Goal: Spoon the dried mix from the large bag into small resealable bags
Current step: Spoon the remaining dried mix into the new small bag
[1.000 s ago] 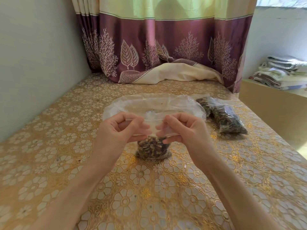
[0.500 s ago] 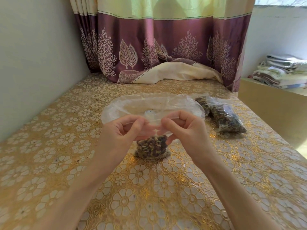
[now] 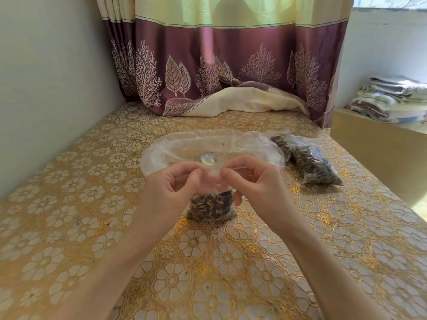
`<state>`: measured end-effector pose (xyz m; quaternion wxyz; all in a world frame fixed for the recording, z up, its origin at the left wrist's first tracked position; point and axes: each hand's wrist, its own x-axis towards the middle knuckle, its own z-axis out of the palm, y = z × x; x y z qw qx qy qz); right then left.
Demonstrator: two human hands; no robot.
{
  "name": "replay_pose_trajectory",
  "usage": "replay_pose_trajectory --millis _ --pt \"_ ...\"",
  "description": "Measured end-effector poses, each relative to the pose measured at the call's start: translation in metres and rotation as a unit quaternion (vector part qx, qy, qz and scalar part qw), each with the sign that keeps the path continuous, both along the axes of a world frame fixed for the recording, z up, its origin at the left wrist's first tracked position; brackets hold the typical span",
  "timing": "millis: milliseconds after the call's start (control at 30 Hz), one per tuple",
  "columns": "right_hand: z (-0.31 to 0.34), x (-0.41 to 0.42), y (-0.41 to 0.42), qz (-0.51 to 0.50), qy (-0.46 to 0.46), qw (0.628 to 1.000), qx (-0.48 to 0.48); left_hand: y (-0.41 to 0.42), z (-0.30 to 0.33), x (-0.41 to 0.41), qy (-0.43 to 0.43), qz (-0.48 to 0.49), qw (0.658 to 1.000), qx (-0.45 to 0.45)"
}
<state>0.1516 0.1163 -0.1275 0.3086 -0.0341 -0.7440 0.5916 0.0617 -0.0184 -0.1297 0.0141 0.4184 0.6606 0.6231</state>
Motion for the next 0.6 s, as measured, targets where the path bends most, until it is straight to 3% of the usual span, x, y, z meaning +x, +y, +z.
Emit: replay_pose_trajectory --millis 167,600 --pt "0.0011 -0.0002 -0.0023 0.004 -0.011 1.0 0.013 0.0002 -0.0014 -0.0036 -0.022 -0.022 0.999 -0.013" --pt "-0.0047 -0.0041 -0.007 -0.027 0.004 0.998 0.061 0.0012 -0.0004 -0.0022 0.047 0.0 0.999 -0.024"
